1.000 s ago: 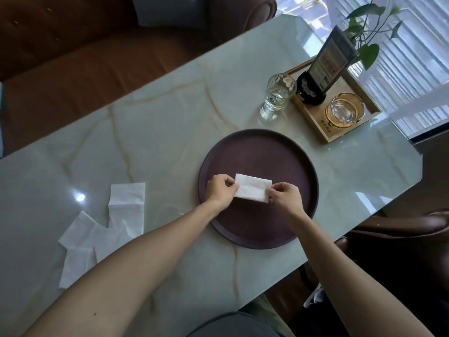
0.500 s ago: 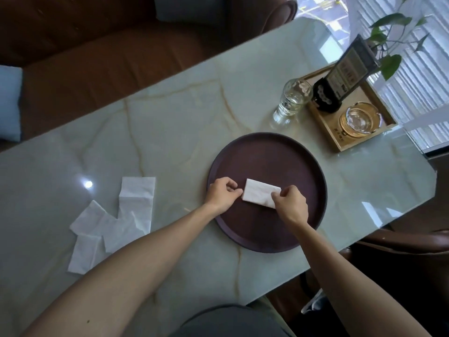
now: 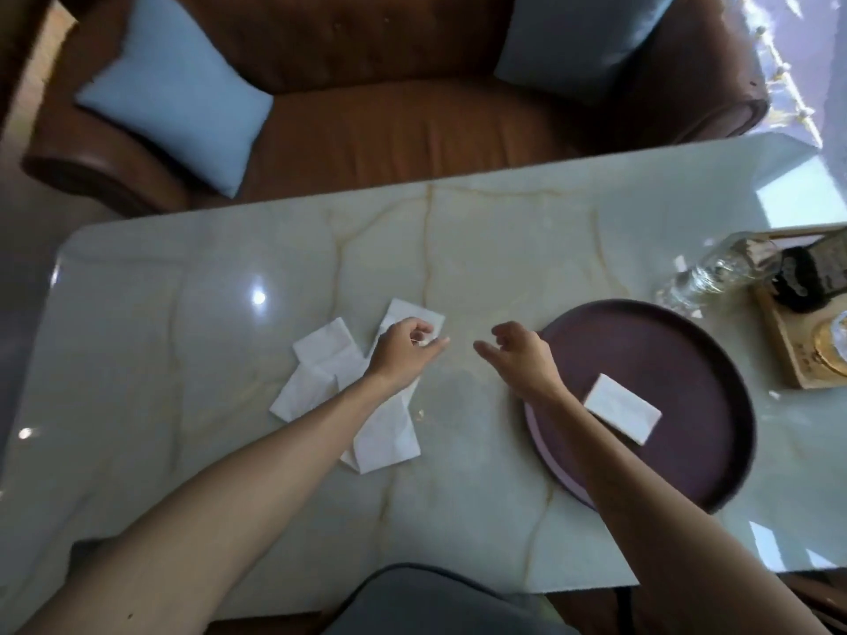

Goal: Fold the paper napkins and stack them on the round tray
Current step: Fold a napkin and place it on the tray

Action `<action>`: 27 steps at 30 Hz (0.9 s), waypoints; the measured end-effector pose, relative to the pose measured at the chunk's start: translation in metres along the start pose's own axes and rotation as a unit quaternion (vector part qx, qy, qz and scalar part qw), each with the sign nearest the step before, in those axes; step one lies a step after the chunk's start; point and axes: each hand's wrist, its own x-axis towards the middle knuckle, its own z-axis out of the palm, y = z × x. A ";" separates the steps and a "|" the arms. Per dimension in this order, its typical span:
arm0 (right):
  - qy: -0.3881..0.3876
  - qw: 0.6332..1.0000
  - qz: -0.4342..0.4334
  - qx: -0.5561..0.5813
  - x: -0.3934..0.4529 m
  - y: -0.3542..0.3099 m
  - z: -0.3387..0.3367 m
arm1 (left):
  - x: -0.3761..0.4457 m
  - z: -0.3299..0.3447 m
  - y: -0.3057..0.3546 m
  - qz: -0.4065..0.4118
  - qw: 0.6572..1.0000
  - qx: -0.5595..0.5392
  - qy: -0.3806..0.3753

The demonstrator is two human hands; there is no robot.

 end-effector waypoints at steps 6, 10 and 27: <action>-0.041 0.999 -0.024 0.012 -0.009 -0.051 0.062 | -0.011 -0.066 -0.059 -0.055 0.994 -0.064 0.072; -0.077 0.997 0.016 0.029 -0.018 -0.052 0.101 | -0.021 -0.080 -0.098 -0.102 0.987 -0.102 0.068; -0.072 0.977 0.143 0.141 -0.034 -0.038 0.177 | -0.032 -0.070 -0.172 -0.176 0.958 -0.219 -0.051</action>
